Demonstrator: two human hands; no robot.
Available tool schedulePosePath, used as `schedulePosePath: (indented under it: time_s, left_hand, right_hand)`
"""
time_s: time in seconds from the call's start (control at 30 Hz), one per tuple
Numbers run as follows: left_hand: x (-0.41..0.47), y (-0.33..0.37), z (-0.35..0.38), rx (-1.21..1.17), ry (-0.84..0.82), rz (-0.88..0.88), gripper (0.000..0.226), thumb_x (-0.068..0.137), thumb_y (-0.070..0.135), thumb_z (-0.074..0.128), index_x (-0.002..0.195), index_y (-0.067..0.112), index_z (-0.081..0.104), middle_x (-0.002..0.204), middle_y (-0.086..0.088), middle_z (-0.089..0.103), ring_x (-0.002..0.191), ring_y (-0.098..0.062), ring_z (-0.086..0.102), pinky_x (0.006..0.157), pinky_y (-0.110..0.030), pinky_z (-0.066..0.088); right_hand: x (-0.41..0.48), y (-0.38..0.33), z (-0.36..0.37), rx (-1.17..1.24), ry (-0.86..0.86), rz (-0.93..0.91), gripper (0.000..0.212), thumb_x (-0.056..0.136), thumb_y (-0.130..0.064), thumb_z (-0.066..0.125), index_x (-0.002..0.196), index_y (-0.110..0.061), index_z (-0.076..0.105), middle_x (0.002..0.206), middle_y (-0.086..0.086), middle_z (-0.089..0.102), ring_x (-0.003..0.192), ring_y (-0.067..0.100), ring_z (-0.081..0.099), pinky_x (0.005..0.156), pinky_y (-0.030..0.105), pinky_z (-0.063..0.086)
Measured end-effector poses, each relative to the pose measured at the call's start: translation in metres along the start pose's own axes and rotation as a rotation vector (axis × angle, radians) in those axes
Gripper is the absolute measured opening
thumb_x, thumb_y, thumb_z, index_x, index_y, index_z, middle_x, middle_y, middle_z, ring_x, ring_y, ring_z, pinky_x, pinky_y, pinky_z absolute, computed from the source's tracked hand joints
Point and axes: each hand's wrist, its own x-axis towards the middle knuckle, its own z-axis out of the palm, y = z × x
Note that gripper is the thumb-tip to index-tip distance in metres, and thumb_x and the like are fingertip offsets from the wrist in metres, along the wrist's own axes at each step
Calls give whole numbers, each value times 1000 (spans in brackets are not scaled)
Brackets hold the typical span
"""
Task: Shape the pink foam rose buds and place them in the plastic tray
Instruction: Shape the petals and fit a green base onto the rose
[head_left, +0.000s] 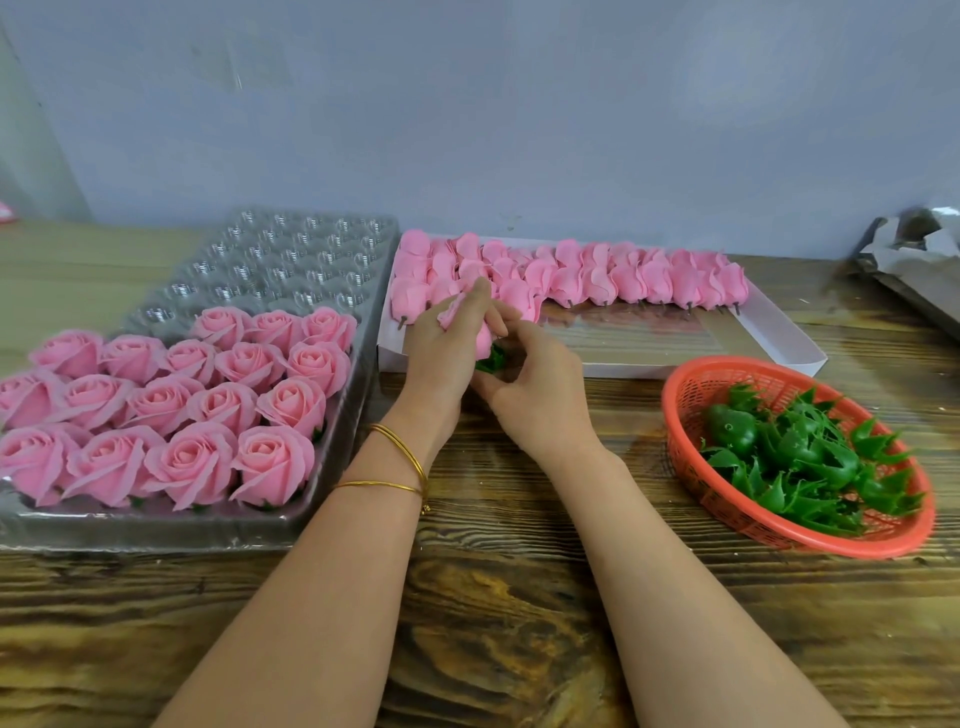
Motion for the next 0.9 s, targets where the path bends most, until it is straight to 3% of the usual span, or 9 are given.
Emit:
schedulePosePath:
  time_s: [0.1, 0.27, 0.6, 0.73, 0.9]
  left_hand:
    - [0, -1, 1, 43, 19, 0, 42, 84, 47, 55, 50, 22, 58, 75, -1, 67, 82, -18, 64, 79, -44, 52]
    - [1, -1, 0, 44, 3, 35, 42, 86, 44, 54, 50, 23, 60, 70, 7, 69, 77, -9, 66, 74, -32, 52]
    - [1, -2, -1, 69, 11, 96, 43, 96, 35, 53, 56, 30, 70, 72, 7, 71, 77, -7, 67, 82, -34, 52]
    - [1, -2, 0, 82, 40, 90, 38, 92, 39, 54, 61, 27, 72, 75, 1, 72, 79, -15, 67, 78, -35, 53]
    - [2, 0, 0, 33, 74, 59, 41, 92, 39, 53, 58, 24, 70, 76, 0, 71, 85, -18, 66, 87, -40, 51]
  right_hand:
    - [-1, -3, 0, 33, -1, 0, 60, 77, -3, 75, 132, -20, 57, 101, -19, 59, 94, -11, 50, 76, -5, 36]
    - [-2, -3, -1, 100, 0, 22, 57, 75, 2, 75, 127, -18, 60, 88, -29, 56, 77, -23, 54, 67, -2, 39]
    - [0, -1, -1, 123, -2, 79, 55, 73, -2, 79, 124, -16, 63, 87, -27, 58, 79, -13, 56, 72, -1, 42]
    - [0, -1, 0, 144, -5, 91, 58, 73, -1, 77, 125, -21, 63, 98, -13, 68, 89, -2, 64, 80, 12, 51]
    - [2, 4, 1, 88, -10, 115, 47, 72, -3, 80, 101, -29, 53, 80, -21, 58, 67, -9, 57, 64, 1, 41]
